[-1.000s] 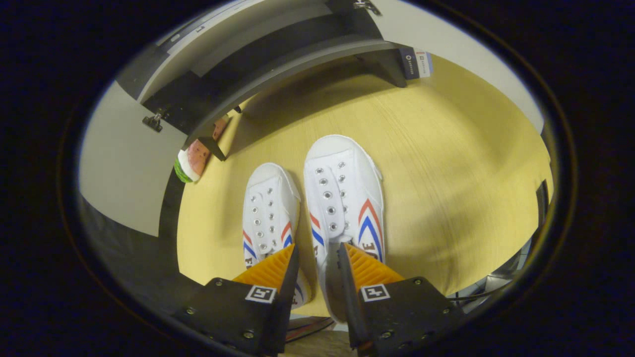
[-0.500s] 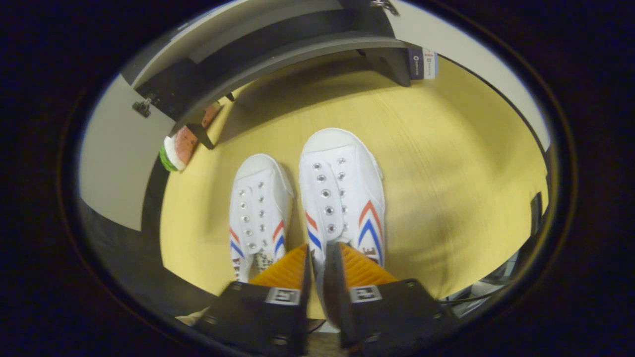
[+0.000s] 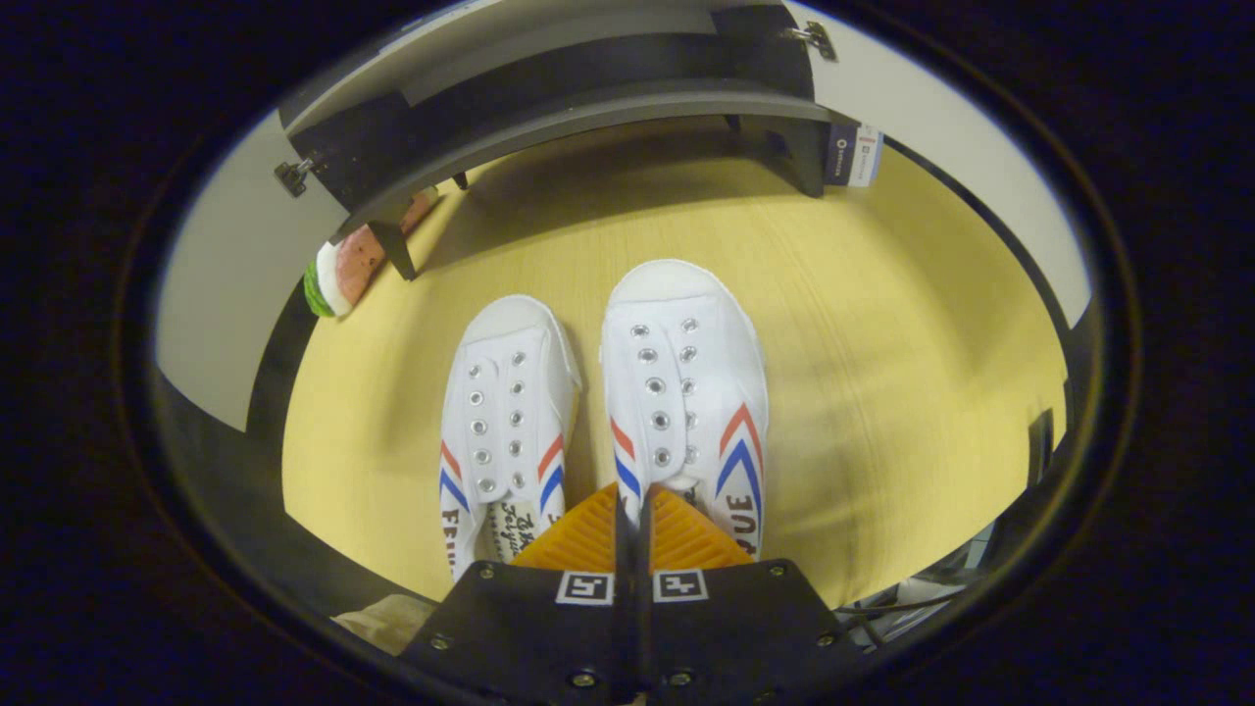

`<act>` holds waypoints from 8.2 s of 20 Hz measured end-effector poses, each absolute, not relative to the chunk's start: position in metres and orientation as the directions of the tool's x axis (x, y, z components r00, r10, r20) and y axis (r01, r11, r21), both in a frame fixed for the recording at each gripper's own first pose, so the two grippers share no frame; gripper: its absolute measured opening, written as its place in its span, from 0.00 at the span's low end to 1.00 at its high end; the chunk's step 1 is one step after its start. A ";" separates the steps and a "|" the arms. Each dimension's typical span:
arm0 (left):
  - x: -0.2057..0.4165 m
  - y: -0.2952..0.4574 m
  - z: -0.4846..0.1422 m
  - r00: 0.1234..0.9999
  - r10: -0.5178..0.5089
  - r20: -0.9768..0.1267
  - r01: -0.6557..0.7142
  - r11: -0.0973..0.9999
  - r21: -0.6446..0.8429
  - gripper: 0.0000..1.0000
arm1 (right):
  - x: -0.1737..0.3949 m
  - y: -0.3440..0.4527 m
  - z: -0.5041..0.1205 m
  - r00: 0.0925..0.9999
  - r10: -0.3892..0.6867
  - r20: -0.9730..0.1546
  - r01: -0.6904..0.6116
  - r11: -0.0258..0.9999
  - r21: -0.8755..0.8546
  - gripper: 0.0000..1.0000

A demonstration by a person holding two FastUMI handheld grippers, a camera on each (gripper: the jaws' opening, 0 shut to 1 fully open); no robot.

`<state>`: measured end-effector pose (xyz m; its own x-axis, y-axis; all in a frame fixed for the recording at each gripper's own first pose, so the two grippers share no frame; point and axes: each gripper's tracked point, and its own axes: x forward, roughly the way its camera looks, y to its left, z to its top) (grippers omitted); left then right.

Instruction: Grab one shoe with the right hand and put it into the shoe cabinet, grab the other shoe with the left hand and put it into the shoe cabinet; then close the right door with the right hand and the left door with the left hand.

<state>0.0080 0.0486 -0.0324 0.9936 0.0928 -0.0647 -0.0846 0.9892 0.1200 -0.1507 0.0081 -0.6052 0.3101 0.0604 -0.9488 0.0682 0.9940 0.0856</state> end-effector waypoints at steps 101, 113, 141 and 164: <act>0.009 0.052 -0.029 0.995 0.100 -0.016 -0.097 0.985 0.146 0.94 | 0.281 0.013 -0.238 0.906 0.177 -0.385 -0.142 0.983 0.117 0.00; 0.009 0.052 -0.030 0.994 0.105 -0.010 -0.102 0.982 0.161 0.94 | 0.275 0.042 -0.300 0.847 0.186 -0.498 -0.175 0.982 0.070 0.10; -0.020 0.009 -0.342 0.801 -0.015 -0.599 0.059 0.997 0.054 0.98 | 0.001 -0.050 -0.042 0.983 0.142 -0.114 -0.141 0.990 0.017 0.36; -0.147 -0.015 -0.609 0.221 -0.170 -0.960 0.038 0.985 -0.166 0.39 | -0.017 -0.111 -0.060 0.988 0.017 -0.152 -0.020 1.000 -0.021 0.36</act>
<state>-0.1468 -0.0151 -0.6086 0.2209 -0.1699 -0.9604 0.0383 0.9855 -0.1655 -0.0170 -0.1113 -0.0597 0.9882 0.0168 -0.1519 -0.0201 0.9996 -0.0205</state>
